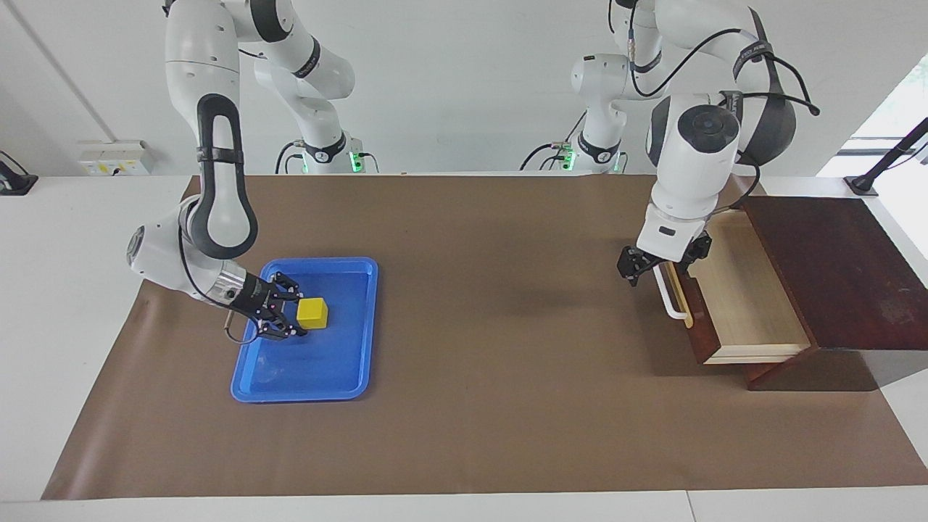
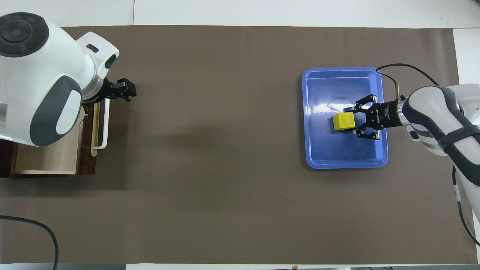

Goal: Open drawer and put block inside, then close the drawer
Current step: 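Grasp the yellow block with the right gripper while the left gripper withdraws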

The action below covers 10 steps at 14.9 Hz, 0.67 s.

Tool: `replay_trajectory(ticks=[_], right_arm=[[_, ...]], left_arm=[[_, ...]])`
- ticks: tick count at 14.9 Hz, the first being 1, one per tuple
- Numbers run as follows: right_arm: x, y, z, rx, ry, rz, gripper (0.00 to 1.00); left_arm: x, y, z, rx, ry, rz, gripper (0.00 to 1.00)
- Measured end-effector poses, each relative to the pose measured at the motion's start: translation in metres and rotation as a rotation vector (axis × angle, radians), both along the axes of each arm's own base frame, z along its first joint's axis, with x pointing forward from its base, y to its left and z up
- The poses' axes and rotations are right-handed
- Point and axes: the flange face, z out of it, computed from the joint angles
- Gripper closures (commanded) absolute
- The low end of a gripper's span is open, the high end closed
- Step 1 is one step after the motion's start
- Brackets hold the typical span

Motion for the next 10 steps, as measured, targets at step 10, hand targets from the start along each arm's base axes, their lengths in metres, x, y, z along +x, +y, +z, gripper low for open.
replay_trajectory(ticks=[10], right_arm=[[0.016, 0.01, 0.026, 0.028, -0.023, 0.014, 1.0]], left_arm=[[-0.025, 0.003, 0.061, -0.12, -0.026, 0.593, 0.0]])
